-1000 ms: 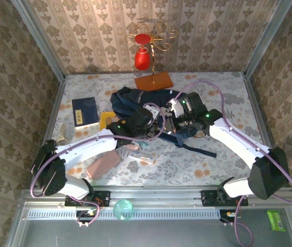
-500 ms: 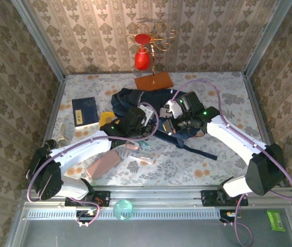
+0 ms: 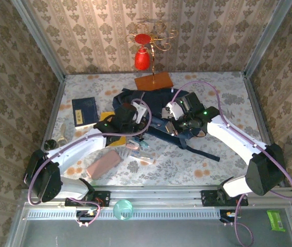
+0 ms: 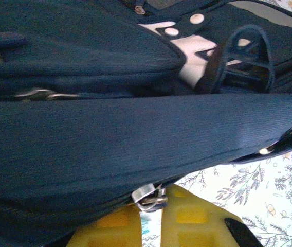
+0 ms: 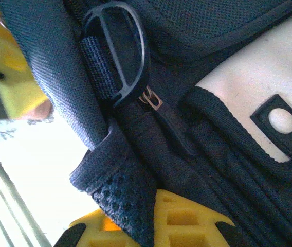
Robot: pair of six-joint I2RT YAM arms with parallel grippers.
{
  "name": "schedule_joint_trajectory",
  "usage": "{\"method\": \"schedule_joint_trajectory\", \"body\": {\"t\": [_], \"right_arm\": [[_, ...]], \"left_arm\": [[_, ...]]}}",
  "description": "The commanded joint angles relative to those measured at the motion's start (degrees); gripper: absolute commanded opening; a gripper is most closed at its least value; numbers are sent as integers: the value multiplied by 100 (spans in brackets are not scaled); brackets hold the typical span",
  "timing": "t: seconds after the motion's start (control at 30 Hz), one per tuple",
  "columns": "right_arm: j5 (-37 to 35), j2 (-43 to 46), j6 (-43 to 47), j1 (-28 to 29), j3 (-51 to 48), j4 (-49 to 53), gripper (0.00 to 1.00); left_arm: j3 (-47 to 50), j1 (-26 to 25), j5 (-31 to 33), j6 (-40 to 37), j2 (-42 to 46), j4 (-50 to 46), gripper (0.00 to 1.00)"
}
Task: Pack the student bag
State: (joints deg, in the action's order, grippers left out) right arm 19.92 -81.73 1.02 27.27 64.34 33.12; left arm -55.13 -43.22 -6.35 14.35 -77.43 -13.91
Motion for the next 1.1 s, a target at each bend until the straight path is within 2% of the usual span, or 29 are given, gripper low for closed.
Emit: {"method": "schedule_joint_trajectory", "body": {"t": [0.0,0.1,0.3,0.5,0.67,0.77,0.9,1.0,1.07], "right_arm": [[-824,158,275,-55,38,369,0],[-1130,162,397,-55,-97,341,0],[-1239,445,545,-46,-415,20,0],[-2286,447,542,-46,-582,63,0],[-2365,442,461,-46,-707,-101,1],[-2298,416,444,-29,-716,-148,7],[-1880,522,495,37,-663,-122,30],[-1309,865,612,126,-704,-201,47],[-862,1092,684,194,-795,-607,57]], "left_arm": [[115,348,-125,-93,259,-85,0],[192,479,-150,-127,341,-127,0],[277,700,-226,-117,311,-142,0],[213,889,-266,-289,277,-331,0],[184,967,-391,-345,189,-376,0],[178,914,-647,-296,134,-267,0],[188,701,-982,-247,55,-88,0],[142,463,-1158,-245,-22,-21,0],[126,308,-1249,-206,-74,54,0]]}}
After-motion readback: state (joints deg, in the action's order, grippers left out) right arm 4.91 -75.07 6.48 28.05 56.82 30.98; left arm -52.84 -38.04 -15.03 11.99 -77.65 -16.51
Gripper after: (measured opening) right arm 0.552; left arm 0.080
